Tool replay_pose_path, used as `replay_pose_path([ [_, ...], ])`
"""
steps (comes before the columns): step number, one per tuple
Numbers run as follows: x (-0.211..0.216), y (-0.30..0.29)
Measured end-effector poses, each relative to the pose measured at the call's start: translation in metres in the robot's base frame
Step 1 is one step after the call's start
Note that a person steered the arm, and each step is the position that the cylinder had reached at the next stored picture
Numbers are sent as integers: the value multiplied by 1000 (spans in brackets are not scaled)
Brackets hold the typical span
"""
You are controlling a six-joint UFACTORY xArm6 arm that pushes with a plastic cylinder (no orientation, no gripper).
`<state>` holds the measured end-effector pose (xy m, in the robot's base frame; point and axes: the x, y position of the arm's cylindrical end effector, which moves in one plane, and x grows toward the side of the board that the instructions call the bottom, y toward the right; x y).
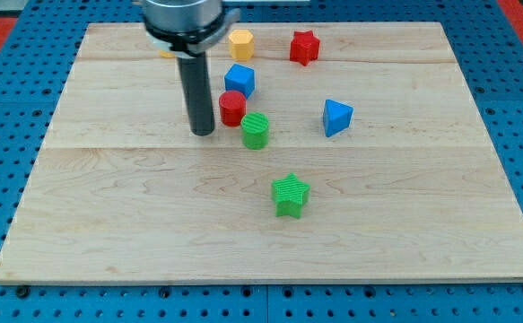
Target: Push blue cube a bit right and left
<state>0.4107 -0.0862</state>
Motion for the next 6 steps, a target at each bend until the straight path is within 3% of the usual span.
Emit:
replay_pose_path([
  [4, -22, 26],
  [5, -57, -4],
  [6, -80, 26],
])
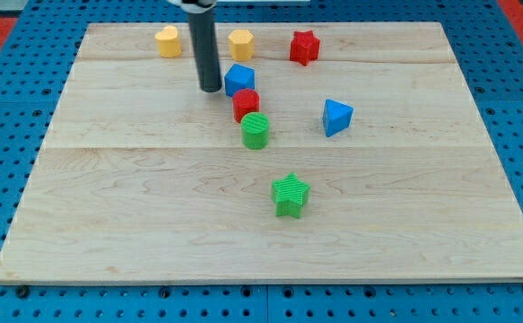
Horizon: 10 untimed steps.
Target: Push blue cube a bit right and left
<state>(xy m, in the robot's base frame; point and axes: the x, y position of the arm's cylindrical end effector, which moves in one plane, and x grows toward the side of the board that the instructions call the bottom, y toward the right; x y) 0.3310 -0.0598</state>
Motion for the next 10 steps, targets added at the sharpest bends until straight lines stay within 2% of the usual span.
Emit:
replay_pose_path([
  [1, 0, 36],
  [2, 0, 23],
  [3, -34, 10],
  [4, -61, 42],
  [6, -72, 79],
  [8, -68, 129],
  [10, -20, 127],
])
